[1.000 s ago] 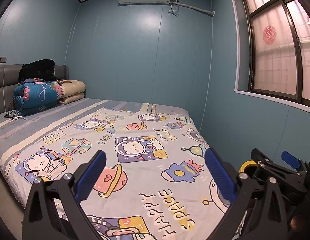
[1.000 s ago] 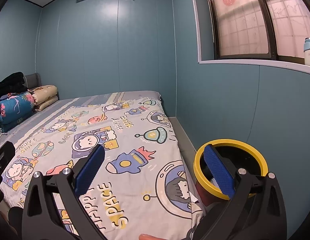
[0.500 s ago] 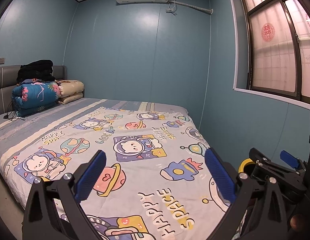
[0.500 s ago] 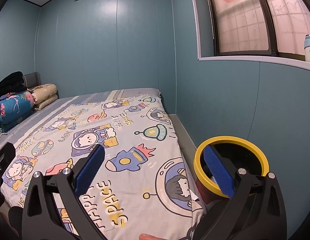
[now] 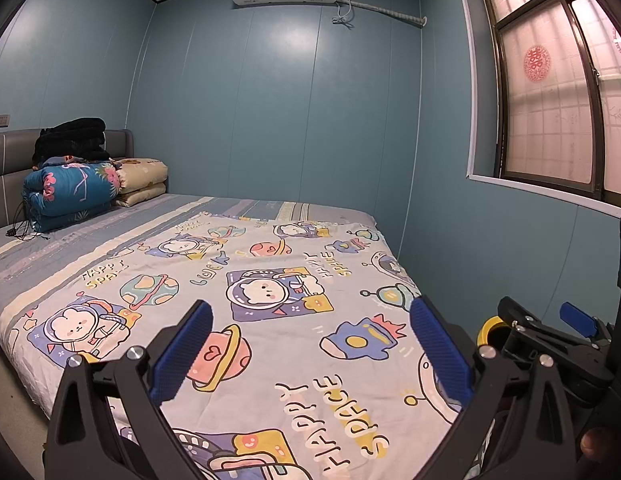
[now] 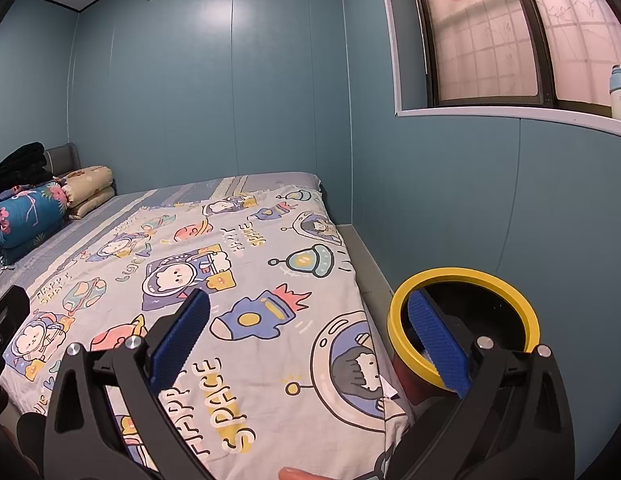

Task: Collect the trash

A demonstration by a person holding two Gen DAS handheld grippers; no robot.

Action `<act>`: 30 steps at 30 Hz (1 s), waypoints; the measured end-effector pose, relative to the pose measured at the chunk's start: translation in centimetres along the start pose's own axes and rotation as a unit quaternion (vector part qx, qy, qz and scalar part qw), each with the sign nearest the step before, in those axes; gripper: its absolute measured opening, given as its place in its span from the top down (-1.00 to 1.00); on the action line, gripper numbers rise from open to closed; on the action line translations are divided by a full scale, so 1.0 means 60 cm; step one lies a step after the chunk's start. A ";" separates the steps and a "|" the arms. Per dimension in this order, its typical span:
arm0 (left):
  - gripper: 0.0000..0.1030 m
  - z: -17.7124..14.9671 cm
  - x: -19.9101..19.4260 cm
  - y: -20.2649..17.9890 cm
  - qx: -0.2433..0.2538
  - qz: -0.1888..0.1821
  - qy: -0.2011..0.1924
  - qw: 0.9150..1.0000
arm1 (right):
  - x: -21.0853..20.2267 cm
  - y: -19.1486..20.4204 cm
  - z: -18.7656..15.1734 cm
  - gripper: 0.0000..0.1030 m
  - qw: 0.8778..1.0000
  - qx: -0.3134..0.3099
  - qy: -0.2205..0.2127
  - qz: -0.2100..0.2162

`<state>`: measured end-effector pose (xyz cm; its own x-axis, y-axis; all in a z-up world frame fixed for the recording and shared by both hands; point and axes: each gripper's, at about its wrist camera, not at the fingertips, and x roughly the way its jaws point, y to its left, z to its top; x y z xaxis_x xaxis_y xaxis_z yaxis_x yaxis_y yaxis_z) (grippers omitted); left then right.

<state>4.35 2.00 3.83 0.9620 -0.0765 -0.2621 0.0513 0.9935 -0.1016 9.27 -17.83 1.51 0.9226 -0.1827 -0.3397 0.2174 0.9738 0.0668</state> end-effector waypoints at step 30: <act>-0.85 -0.006 0.004 -0.001 0.005 0.004 0.003 1.000 | 0.005 -0.006 -0.004 -0.84 1.000 0.007 0.012 -0.002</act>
<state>4.47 1.87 3.43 0.9606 -0.0687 -0.2693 0.0458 0.9948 -0.0905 9.41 -18.20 1.17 0.9140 -0.1832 -0.3618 0.2260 0.9709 0.0793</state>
